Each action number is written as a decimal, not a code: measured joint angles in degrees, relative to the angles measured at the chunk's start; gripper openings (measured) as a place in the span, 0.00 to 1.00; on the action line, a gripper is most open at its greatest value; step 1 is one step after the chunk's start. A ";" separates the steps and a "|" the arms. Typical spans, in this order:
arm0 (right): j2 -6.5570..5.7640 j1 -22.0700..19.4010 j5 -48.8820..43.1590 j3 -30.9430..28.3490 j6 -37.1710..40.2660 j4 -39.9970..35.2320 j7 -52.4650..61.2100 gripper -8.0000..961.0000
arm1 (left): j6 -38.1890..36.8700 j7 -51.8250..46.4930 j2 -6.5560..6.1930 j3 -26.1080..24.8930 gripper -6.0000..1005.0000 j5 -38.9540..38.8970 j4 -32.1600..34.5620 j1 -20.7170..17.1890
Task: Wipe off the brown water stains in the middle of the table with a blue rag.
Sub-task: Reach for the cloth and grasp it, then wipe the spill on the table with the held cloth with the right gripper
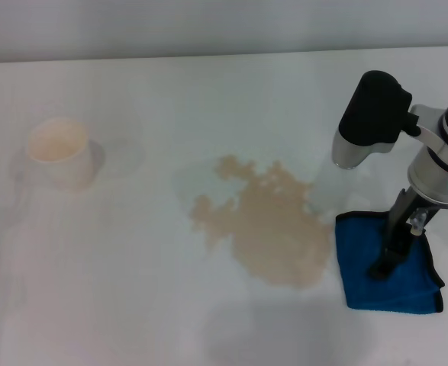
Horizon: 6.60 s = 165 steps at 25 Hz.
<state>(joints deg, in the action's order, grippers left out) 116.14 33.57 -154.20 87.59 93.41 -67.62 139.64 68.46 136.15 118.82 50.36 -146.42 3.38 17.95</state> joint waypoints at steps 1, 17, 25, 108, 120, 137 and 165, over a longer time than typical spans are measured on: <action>-0.03 -0.21 -0.05 0.01 -0.09 -0.02 0.01 0.86 | 0.00 0.00 0.00 0.00 0.86 0.00 0.00 0.01; -0.22 -1.49 -0.45 0.22 -1.09 -0.08 0.00 0.82 | 0.01 -0.25 0.00 -0.52 0.86 -0.61 0.15 0.09; -0.22 -1.49 -0.62 0.75 -1.88 0.22 -0.03 0.80 | 0.01 -0.26 -0.08 -0.61 0.86 -0.83 0.15 0.06; -0.05 2.23 12.08 15.98 -14.41 0.71 -0.60 0.06 | 0.01 -0.53 -0.08 -0.61 0.86 -2.19 0.76 0.15; -0.29 2.80 11.75 8.79 -25.06 6.61 -0.50 0.06 | 0.01 -0.54 -0.07 -0.61 0.86 -2.19 1.53 -0.17; -0.11 9.98 12.24 -1.07 -35.43 23.32 -0.59 0.06 | -0.08 -0.53 -0.09 -0.61 0.86 -2.20 1.55 0.16; 0.07 12.36 32.82 28.74 -44.60 18.73 -0.69 0.05 | -0.08 -0.66 0.08 -0.61 0.86 -2.20 1.07 0.77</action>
<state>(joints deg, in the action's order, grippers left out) 116.21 45.93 -121.37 116.33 48.81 -48.89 138.95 68.38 135.49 118.91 49.74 -148.62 4.45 18.72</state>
